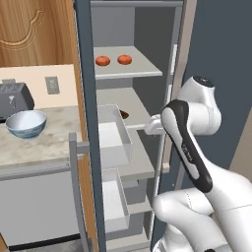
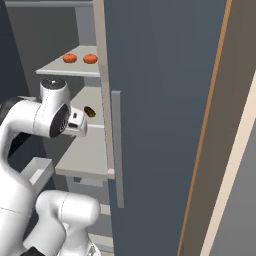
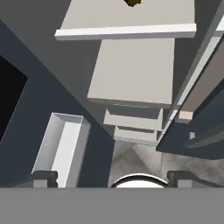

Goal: Take the squash, sweet potato, and squash from the freezer and place them in the bowl on the counter.

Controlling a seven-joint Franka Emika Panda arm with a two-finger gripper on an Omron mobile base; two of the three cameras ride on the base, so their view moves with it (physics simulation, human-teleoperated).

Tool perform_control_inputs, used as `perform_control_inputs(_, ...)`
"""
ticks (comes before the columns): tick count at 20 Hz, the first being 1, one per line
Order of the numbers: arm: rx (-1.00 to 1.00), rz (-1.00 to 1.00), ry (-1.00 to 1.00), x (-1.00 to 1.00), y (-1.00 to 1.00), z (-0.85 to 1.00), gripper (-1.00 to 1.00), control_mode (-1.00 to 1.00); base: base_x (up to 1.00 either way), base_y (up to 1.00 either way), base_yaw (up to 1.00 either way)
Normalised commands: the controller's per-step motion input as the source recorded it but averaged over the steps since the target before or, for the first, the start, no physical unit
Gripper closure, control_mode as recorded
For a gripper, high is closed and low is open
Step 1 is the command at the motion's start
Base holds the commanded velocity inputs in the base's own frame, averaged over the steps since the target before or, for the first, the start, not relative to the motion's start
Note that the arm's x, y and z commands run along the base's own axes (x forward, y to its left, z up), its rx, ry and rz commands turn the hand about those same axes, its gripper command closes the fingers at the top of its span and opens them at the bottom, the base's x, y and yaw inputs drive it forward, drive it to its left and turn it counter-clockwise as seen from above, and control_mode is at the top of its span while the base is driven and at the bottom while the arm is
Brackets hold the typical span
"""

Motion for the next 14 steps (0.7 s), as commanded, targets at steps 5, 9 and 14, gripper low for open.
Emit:
perform_control_inputs(5,-0.10,-0.04,0.10,-0.43,-0.03,0.14,-1.00,-1.00,0.00,0.00,0.00)
perform_control_inputs(9,-0.07,0.00,0.04,-0.73,-0.11,0.18,-1.00,-1.00,0.00,0.00,0.00)
perform_control_inputs(14,-0.09,-0.08,0.02,-0.55,-0.39,0.04,-1.00,-1.00,0.00,0.00,0.00)
